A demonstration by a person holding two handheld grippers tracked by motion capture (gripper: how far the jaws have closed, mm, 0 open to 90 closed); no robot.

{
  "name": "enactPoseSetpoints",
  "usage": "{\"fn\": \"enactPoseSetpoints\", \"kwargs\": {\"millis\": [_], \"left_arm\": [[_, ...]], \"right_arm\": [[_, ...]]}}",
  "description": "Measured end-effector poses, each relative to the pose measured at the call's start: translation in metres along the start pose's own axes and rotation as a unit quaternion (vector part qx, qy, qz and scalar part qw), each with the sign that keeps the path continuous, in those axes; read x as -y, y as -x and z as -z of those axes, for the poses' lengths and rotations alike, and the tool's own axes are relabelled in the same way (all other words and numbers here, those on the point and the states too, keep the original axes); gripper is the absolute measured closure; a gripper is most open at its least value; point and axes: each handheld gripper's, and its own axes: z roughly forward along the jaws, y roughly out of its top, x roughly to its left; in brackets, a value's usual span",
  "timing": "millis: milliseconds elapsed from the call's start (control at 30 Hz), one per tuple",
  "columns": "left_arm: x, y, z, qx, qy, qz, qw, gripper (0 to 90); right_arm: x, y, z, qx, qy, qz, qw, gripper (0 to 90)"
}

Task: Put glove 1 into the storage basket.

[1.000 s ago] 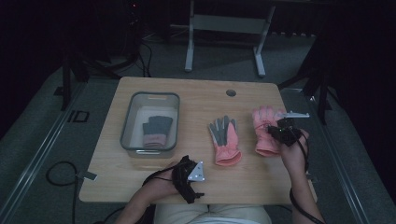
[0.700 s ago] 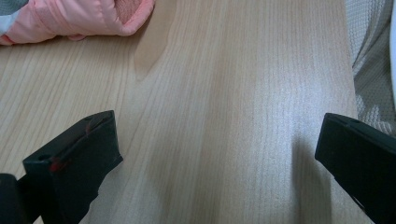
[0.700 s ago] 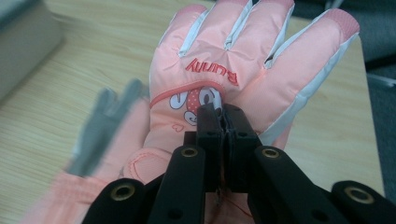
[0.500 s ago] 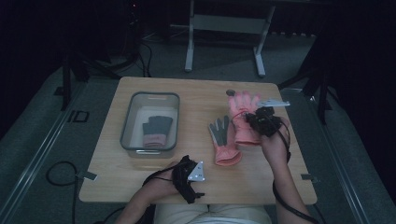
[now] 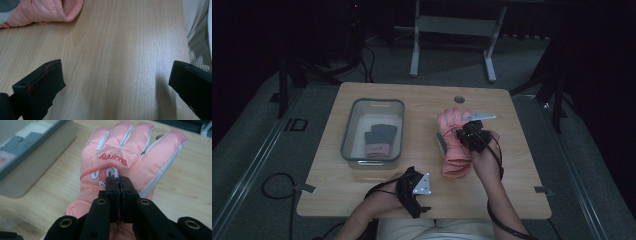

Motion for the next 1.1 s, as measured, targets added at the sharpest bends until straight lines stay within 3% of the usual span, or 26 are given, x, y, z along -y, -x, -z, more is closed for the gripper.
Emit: {"fn": "enactPoseSetpoints", "kwargs": {"millis": [300, 500, 733, 867, 967, 1100], "left_arm": [[-0.001, 0.001, -0.001, 0.002, -0.001, -0.004, 1.0, 0.0], [-0.001, 0.001, -0.002, 0.004, -0.003, -0.001, 1.0, 0.0], [-0.001, 0.001, 0.0, 0.005, -0.001, 0.001, 1.0, 0.0], [-0.002, 0.0, 0.0, 0.01, 0.004, 0.006, 0.9999, 0.0], [-0.002, 0.0, 0.0, 0.009, 0.0, 0.006, 0.9999, 0.0], [-0.002, -0.001, 0.0, 0.009, -0.001, 0.007, 0.9999, 0.0]], "right_arm": [[0.016, -0.003, -0.024, 0.007, -0.035, -0.013, 0.9993, 86.6], [0.023, -0.001, -0.045, 0.002, -0.057, -0.019, 0.9982, 86.4], [0.028, -0.001, -0.057, -0.006, -0.068, -0.018, 0.9975, 83.1], [0.026, 0.001, -0.055, -0.013, -0.061, -0.021, 0.9978, 78.9], [0.019, 0.004, -0.042, -0.033, -0.04, -0.023, 0.9984, 70.5], [0.014, 0.008, -0.031, -0.041, -0.023, -0.021, 0.9987, 67.5]]}}
